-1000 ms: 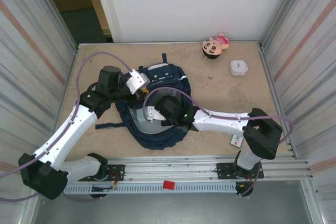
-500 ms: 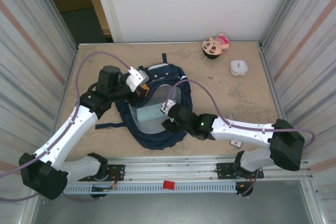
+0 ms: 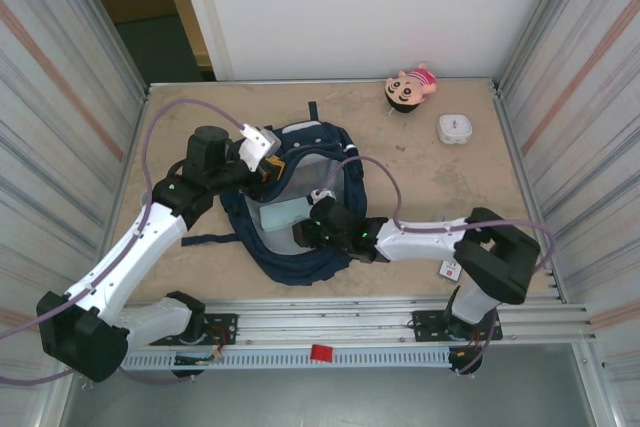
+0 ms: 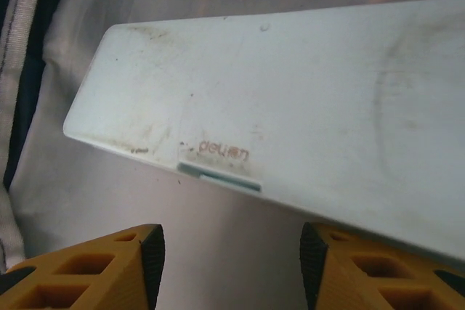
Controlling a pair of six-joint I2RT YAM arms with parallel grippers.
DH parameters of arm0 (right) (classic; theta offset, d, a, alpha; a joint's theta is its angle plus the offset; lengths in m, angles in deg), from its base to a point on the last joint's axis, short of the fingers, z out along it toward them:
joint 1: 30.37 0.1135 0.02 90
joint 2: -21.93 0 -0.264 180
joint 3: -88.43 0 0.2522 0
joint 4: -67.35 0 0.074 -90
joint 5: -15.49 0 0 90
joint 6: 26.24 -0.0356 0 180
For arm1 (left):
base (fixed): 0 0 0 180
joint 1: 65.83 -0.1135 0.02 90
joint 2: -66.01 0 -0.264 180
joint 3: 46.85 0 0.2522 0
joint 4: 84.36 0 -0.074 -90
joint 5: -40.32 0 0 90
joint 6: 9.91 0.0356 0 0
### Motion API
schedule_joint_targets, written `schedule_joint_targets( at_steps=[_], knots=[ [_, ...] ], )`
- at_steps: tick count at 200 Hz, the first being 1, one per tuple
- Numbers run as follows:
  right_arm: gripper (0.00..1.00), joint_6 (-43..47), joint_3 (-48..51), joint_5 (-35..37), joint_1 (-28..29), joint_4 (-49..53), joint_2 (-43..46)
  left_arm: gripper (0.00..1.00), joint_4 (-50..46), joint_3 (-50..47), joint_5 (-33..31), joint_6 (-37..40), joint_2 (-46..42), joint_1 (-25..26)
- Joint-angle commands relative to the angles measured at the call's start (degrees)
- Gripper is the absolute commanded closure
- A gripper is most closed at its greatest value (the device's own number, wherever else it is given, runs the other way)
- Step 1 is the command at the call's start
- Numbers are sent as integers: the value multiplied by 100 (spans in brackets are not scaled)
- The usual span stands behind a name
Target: Pack books, pencil case, and school supplies into a backpack
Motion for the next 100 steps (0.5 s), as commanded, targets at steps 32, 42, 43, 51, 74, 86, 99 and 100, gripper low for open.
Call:
schedule_joint_targets(
  at_steps=[32,42,43,51,74,86,99,100],
  knots=[
    [57,-450,-516,25,-127,-668,-745,100,973,198,281,-54,-230,-31],
    [59,-413,-609,32,-202,-748,-851,100,954,196,331,-42,-227,-31],
    [59,-411,-615,36,-211,-754,-871,100,950,197,334,-43,-226,-31],
    [60,-362,-710,28,-272,-815,-960,100,944,190,370,-43,-225,-31],
    [63,-236,-1069,-41,-435,-1028,-1325,100,937,154,415,-60,-261,-32],
    [63,-189,-1271,-41,-536,-1100,-1520,100,938,138,404,-65,-290,-31],
    [64,-180,-1476,-50,-661,-1144,-1728,100,920,145,396,-52,-313,-31],
    [64,-180,-1488,-53,-669,-1145,-1740,100,915,145,397,-48,-313,-31]
  ],
)
